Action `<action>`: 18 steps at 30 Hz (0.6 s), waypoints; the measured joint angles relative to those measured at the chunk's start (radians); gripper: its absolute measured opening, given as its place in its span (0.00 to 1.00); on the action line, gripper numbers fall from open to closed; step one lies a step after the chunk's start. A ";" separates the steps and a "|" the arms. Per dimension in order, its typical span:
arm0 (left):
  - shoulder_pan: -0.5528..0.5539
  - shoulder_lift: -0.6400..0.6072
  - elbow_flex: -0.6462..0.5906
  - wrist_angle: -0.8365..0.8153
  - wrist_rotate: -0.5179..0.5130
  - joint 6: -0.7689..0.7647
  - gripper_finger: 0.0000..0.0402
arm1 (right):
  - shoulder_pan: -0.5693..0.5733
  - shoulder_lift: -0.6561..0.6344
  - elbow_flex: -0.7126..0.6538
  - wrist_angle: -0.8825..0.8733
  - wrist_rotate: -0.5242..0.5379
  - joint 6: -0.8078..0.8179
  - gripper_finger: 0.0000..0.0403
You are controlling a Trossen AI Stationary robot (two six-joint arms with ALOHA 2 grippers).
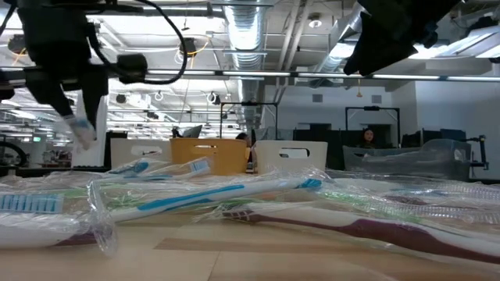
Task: Pick & Place Toothbrushes
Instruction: Put the white blue toothbrush into the right white bin
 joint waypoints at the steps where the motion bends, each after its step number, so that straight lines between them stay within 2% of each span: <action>1: 0.000 -0.010 0.000 0.000 -0.020 0.001 0.06 | 0.000 0.000 0.000 0.000 0.000 0.000 0.62; 6: 0.000 -0.044 0.000 -0.001 -0.065 0.000 0.04 | 0.000 0.000 0.000 0.000 0.000 0.000 0.62; 18: -0.001 -0.119 0.002 0.001 -0.067 0.000 0.02 | 0.000 0.000 0.000 0.001 0.000 0.000 0.62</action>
